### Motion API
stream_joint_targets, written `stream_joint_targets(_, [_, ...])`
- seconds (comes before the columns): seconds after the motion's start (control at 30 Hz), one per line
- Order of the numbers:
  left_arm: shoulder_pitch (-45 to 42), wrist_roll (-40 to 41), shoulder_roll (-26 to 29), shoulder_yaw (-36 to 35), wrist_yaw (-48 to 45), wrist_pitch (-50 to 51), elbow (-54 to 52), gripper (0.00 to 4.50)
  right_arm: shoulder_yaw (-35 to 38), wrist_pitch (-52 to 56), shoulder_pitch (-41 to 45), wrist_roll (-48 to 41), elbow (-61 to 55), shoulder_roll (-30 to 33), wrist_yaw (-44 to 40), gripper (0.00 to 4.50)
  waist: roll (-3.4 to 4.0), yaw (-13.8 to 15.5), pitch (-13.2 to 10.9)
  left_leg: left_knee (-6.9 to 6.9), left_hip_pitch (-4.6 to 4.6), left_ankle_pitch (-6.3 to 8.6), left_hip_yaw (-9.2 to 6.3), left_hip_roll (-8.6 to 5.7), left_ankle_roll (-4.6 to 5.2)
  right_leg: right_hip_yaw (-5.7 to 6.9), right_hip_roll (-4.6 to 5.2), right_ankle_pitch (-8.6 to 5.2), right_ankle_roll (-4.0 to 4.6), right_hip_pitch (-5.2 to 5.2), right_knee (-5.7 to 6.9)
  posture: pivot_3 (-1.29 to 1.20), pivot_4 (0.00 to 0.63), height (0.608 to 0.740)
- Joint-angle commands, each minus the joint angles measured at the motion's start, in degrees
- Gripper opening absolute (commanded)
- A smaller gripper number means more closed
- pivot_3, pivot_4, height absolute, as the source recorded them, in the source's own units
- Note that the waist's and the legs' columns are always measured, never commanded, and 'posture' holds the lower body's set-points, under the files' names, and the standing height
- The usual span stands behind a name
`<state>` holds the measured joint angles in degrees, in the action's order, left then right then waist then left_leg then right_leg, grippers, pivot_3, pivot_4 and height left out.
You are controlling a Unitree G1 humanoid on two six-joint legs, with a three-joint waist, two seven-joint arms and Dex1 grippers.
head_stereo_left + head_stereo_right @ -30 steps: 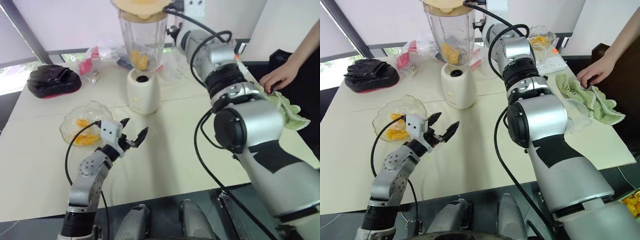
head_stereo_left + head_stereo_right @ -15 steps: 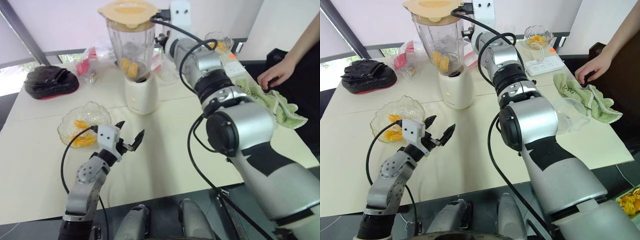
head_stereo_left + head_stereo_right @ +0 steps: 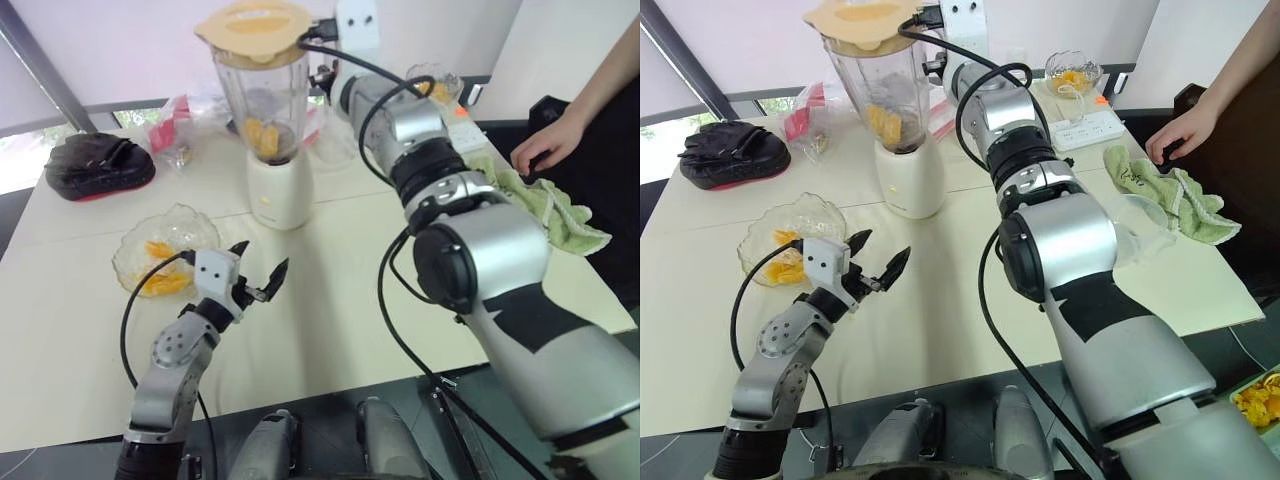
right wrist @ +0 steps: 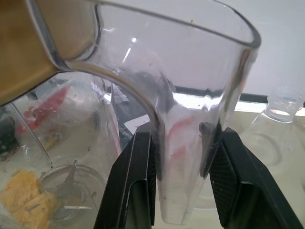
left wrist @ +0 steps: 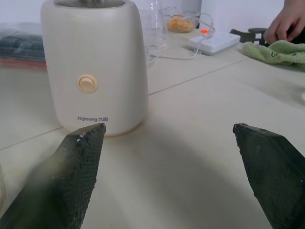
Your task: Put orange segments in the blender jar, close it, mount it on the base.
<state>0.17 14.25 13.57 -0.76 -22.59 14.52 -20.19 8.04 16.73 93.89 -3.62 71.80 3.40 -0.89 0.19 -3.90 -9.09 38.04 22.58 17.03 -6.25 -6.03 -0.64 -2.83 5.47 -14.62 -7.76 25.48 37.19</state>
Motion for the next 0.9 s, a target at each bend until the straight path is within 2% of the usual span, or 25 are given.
stream_joint_targets(0.03, [-1.14, -0.36, 0.58, 0.46, -0.52, -1.25, -0.30, 4.47, 0.31, 0.88, 0.64, -0.08, -2.52, 0.71, 0.84, 0.95, 0.00, 0.04, 0.00, 0.00, 0.00, 0.00, 0.00, 0.00, 0.00, 0.00, 0.00, 0.00, 0.00, 0.00, 0.00, 0.00, 0.150, 0.740])
stream_joint_targets(0.27, [-2.25, -0.39, 1.09, 0.58, -1.36, -1.20, 0.71, 4.47, 1.44, 3.46, 0.08, -1.05, -3.61, 0.14, 2.23, 0.95, -0.01, 0.25, 0.00, 0.05, 0.00, 0.00, -0.01, -0.02, -0.01, 0.01, 0.01, 0.00, 0.00, -0.03, 0.00, 0.00, 0.150, 0.740])
stream_joint_targets(0.6, [-2.51, -0.24, 1.67, 0.83, -1.64, -0.91, 0.95, 4.47, 2.01, 6.28, -2.17, -1.53, -5.93, -1.54, 8.51, 0.95, -0.01, 0.31, 0.01, 0.05, -0.01, 0.00, -0.03, -0.02, 0.00, 0.02, 0.01, 0.00, 0.00, -0.05, 0.00, 0.00, 0.150, 0.740])
stream_joint_targets(0.87, [-2.79, -0.19, 1.97, 1.11, -2.08, -0.92, 1.44, 4.47, -0.03, 5.96, -4.07, -0.63, -8.88, -1.67, 6.41, 0.95, -0.03, 0.32, 0.02, 0.09, -0.03, -0.01, -0.03, -0.02, -0.01, 0.02, 0.01, 0.00, 0.00, -0.08, 0.03, 0.00, 0.150, 0.740])
stream_joint_targets(0.9, [-2.92, -0.23, 1.96, 1.22, -2.14, -0.97, 1.62, 4.50, -0.55, 6.19, -4.17, -0.32, -9.27, -1.61, 6.00, 1.45, -0.02, 0.28, 0.02, 0.09, -0.03, -0.01, -0.03, -0.02, -0.01, 0.02, 0.01, 0.00, 0.00, -0.08, 0.03, 0.00, 0.150, 0.740])
